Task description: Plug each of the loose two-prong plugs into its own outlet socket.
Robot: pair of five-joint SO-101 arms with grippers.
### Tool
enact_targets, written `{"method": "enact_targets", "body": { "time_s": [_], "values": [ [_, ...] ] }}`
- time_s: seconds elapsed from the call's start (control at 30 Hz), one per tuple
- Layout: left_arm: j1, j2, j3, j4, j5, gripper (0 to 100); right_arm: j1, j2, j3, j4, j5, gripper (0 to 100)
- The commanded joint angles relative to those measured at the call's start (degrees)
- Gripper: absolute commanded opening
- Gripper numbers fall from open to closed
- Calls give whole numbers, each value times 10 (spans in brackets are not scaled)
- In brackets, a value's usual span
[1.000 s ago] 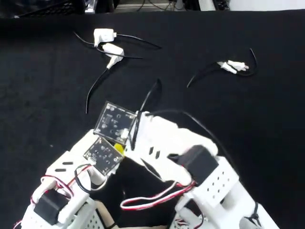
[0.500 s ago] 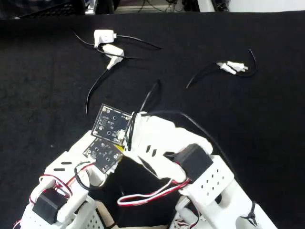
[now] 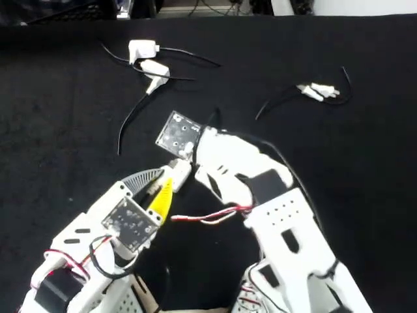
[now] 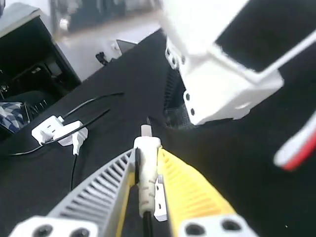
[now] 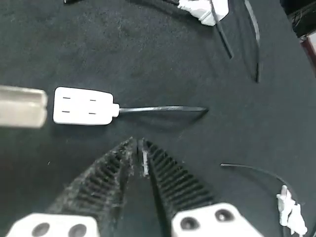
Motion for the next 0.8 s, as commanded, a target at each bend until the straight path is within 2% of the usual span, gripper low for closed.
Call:
{"method": "enact_targets", "body": {
  "time_s": [0.0,0.3,0.47,0.57,0.77],
  "values": [
    [0,1,-19,-7,5,28,7,-38,-7,-5,-2,13],
    [3,1,86,-98,2,28,3,-205,-47,51,-93,13],
    [4,1,73,-99,5,28,-51,-244,-30,47,-107,13],
    [5,1,51,-77,5,28,-74,-232,0,8,-107,13],
    [6,1,29,-56,6,28,-75,-175,66,-101,-125,13]
  ]
}}
